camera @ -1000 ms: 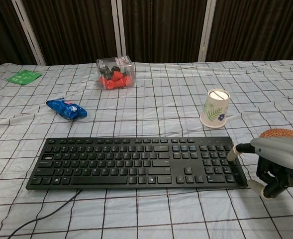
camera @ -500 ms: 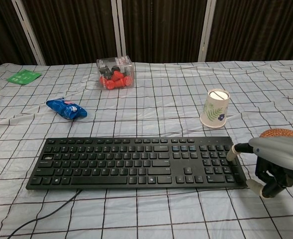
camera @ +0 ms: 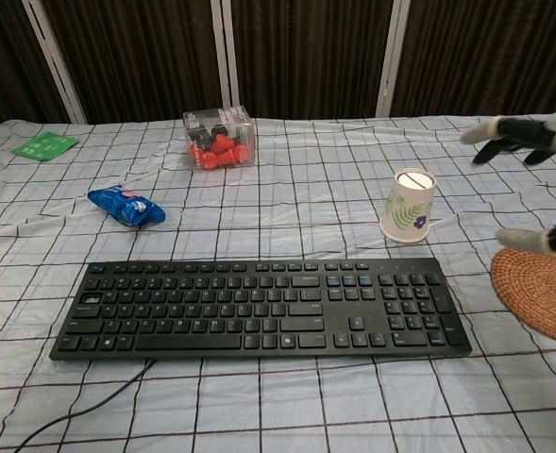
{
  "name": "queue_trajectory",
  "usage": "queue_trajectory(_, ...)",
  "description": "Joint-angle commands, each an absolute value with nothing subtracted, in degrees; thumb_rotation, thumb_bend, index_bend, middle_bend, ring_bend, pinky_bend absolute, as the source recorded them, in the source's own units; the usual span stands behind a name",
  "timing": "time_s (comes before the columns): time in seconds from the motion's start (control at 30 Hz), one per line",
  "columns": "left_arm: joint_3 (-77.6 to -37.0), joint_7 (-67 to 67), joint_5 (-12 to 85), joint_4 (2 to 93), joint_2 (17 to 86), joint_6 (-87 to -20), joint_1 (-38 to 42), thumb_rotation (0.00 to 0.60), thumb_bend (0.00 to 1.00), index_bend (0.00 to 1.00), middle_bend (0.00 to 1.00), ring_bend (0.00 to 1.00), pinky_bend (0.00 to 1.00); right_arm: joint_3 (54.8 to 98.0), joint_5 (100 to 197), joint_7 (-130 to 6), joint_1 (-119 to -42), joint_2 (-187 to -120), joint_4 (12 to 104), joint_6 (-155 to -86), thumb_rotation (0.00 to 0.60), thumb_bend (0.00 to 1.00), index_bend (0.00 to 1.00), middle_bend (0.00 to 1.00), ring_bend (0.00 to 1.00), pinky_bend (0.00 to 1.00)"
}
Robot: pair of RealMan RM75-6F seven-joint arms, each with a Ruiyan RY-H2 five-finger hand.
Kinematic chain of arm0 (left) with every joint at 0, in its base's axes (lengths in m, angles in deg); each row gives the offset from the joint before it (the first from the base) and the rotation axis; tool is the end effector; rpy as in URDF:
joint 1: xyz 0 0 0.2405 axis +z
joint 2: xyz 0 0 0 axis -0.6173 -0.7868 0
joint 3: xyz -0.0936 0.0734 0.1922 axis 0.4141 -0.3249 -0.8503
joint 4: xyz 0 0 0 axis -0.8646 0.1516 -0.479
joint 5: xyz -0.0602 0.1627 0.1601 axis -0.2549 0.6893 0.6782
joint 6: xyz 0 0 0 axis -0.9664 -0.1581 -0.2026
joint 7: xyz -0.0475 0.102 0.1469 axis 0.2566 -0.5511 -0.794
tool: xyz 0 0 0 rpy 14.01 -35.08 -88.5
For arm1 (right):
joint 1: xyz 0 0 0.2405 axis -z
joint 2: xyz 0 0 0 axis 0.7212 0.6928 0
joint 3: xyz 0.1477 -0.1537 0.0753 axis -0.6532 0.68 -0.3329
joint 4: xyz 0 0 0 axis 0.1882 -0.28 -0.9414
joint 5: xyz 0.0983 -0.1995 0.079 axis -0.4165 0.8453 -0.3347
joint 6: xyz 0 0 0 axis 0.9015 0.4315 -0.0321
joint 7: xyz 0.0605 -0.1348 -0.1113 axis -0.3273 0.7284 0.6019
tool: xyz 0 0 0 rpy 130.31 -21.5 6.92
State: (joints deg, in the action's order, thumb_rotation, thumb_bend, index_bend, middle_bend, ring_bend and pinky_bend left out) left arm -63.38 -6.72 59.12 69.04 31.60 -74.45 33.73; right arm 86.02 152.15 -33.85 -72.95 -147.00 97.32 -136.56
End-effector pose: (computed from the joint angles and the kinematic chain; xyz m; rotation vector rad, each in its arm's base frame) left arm -0.2987 0.2160 0.1223 -1.3960 -0.8551 -0.7892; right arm -0.1393 -0.2611 0.0185 1.5913 -1.0687 0.9655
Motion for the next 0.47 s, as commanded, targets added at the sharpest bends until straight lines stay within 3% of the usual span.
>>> queue_trajectory(0.03,-63.50,-6.55,59.54,68.87,31.65,-74.78,33.86,0.600,0.08,0.00,0.00,0.00,0.00,90.25,158.68,-39.48,-67.79,-140.30,96.12,-139.87,0.600,0.12,0.00,0.00,0.00,0.00)
queue_trajectory(0.2,-63.59,-6.44,60.97,68.30,32.15,-76.12,34.10,0.600,0.08,0.00,0.00,0.00,0.00,92.64,166.57,-43.12,-62.75,-137.88,89.52,-145.98,0.600,0.08,0.00,0.00,0.00,0.00)
queue_trajectory(0.47,-63.63,-5.74,61.48,66.75,32.90,-76.67,34.28,0.600,0.07,0.00,0.00,0.00,0.00,91.95,171.84,-51.37,-57.28,-139.11,79.58,-152.28,0.600,0.08,0.00,0.00,0.00,0.00)
